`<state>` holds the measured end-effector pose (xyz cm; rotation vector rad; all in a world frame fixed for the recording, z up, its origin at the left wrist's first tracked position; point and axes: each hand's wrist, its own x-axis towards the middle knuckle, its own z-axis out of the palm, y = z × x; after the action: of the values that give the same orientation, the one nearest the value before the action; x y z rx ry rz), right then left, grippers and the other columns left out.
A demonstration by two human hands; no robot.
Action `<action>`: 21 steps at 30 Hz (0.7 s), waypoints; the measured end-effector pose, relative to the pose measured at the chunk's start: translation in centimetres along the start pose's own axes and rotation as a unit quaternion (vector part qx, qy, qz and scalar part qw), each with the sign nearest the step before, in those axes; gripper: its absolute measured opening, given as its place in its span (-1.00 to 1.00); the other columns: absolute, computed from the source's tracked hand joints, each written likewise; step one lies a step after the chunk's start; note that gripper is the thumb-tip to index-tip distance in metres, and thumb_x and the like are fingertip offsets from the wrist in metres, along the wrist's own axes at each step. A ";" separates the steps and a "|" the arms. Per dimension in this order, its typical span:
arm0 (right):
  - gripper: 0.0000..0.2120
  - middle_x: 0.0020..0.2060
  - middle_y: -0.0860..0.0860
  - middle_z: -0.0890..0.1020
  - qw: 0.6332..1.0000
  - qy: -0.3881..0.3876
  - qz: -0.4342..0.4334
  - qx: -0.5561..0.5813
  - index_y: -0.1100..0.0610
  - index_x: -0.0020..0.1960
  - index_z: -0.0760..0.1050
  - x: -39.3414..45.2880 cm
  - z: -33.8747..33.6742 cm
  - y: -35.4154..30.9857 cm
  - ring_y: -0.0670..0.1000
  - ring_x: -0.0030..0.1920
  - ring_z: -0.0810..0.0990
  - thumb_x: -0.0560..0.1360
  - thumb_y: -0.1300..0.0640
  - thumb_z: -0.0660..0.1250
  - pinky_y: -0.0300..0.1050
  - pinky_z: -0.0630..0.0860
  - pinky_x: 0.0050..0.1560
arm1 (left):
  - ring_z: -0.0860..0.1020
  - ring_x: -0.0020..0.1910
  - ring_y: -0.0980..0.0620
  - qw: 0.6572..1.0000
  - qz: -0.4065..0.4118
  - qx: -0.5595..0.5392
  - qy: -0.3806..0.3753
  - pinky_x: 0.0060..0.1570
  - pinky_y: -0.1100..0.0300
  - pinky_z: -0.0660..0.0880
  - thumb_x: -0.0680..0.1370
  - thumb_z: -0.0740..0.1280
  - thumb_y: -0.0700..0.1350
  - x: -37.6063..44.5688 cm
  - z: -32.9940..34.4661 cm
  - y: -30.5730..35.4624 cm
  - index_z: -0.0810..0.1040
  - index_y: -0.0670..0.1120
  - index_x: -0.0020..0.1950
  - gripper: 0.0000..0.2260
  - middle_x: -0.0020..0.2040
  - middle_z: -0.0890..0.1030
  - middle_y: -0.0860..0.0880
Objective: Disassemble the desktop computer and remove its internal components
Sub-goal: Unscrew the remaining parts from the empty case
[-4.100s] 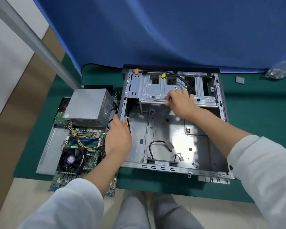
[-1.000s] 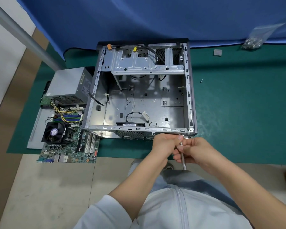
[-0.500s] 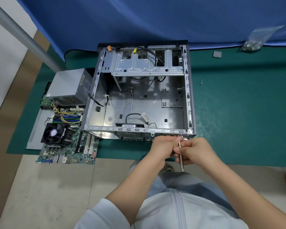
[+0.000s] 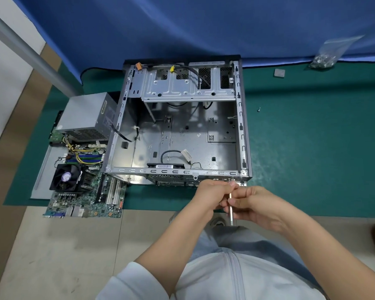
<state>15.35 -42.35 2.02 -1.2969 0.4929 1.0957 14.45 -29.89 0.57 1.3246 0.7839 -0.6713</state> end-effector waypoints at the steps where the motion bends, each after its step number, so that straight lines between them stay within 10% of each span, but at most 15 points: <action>1: -0.86 -0.31 0.12 0.64 1.000 0.003 0.000 -0.014 0.33 -0.16 0.54 0.1 0.0 0.1 -0.02 -0.35 0.62 0.51 0.45 0.24 -0.21 0.59 -0.31 | 0.38 -0.61 0.15 1.000 -0.002 0.006 -0.003 -0.60 0.38 0.36 0.55 0.36 -0.13 0.0 0.0 0.1 0.65 -0.19 0.03 -0.84 -0.46 0.56 0.00; 8: -0.83 -0.39 0.05 0.59 0.996 0.066 -0.022 -0.057 0.20 -0.27 0.48 0.6 0.2 0.8 -0.08 -0.41 0.55 0.43 0.34 0.42 -0.21 0.53 -0.35 | 0.56 -0.01 0.09 0.997 0.030 0.068 0.020 -0.09 0.27 0.45 0.46 0.44 0.04 0.2 -0.7 -0.3 0.65 -0.13 0.09 -0.69 0.05 0.65 -0.03; 17: -0.91 -0.43 0.11 0.62 0.999 0.052 -0.011 0.015 0.23 -0.14 0.47 0.6 0.8 1.5 0.02 -0.44 0.61 0.47 0.30 0.39 -0.16 0.56 -0.44 | 0.57 -0.20 0.08 0.995 0.057 0.059 0.057 -0.20 0.29 0.49 0.52 0.39 -0.12 0.5 -0.1 -0.8 0.68 -0.15 -0.08 -0.88 -0.07 0.68 -0.08; 21: -0.89 -0.25 0.13 0.68 1.000 -0.007 -0.003 0.008 0.31 -0.04 0.56 0.7 0.2 1.8 0.03 -0.33 0.66 0.55 0.34 0.25 -0.05 0.60 -0.12 | 0.56 -0.29 0.07 0.997 0.045 0.033 0.046 -0.32 0.28 0.46 0.58 0.30 -0.15 -0.1 0.5 -0.8 0.63 -0.12 -0.08 -0.87 -0.13 0.66 -0.01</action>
<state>14.08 -42.07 0.65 -1.2755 0.4861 1.0933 13.82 -30.48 0.26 1.4505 0.7756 -0.5715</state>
